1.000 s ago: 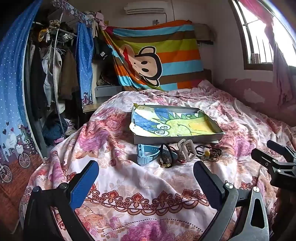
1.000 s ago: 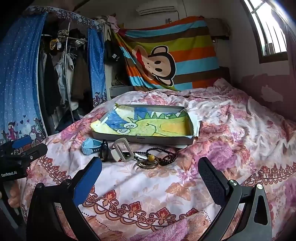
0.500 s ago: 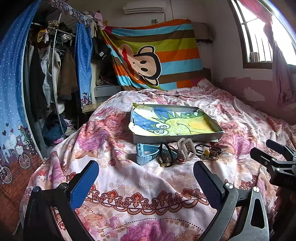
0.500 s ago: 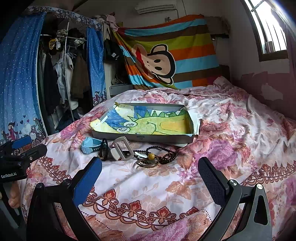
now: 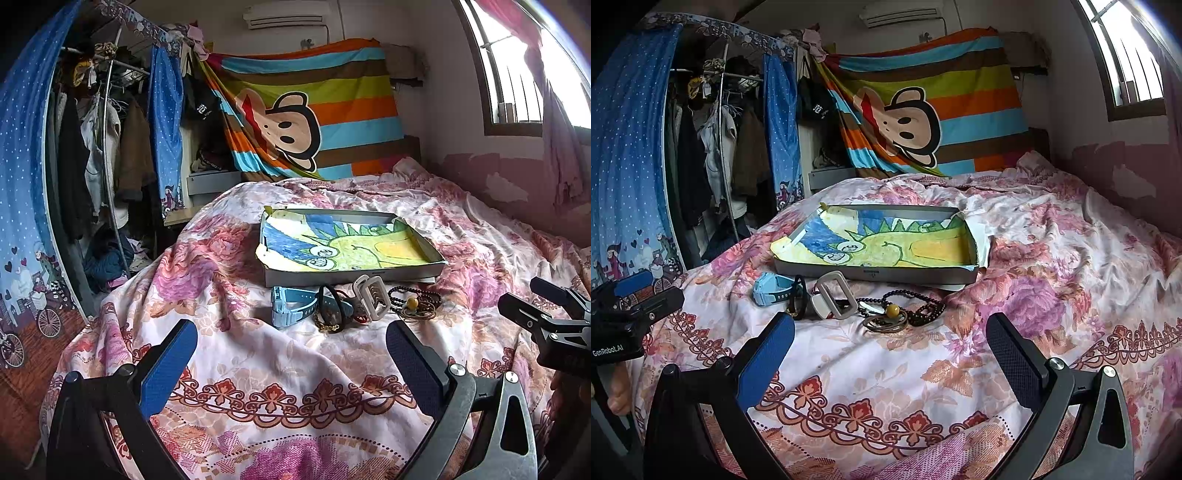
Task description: Organize jewelry
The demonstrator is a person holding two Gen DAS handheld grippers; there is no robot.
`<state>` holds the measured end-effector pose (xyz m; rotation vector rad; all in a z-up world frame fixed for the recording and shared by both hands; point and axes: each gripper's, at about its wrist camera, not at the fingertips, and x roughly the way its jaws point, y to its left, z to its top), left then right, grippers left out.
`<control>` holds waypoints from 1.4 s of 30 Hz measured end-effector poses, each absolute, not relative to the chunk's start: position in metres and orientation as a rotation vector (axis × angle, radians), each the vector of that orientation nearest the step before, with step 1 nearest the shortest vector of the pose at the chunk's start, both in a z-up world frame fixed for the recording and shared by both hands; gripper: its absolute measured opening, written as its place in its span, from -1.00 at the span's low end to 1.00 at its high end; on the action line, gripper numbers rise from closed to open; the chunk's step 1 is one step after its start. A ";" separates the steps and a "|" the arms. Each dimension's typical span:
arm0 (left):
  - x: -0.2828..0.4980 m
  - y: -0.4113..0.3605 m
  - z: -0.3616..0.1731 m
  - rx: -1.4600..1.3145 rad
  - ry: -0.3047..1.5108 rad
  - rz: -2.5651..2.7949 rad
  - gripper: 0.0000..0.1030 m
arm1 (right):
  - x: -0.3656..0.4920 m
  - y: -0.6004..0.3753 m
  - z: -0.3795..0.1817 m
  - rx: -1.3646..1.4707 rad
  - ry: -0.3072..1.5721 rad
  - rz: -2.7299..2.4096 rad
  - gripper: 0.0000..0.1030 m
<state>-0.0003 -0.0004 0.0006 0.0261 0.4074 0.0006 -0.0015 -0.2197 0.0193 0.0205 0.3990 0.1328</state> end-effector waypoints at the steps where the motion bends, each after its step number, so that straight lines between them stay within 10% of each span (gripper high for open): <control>1: 0.000 0.000 0.001 0.026 0.407 0.000 0.99 | -0.001 -0.219 0.020 0.020 0.401 0.133 0.98; 42: -0.001 -0.001 0.001 0.033 0.404 0.002 0.99 | -0.001 -0.221 0.020 0.026 0.405 0.133 0.98</control>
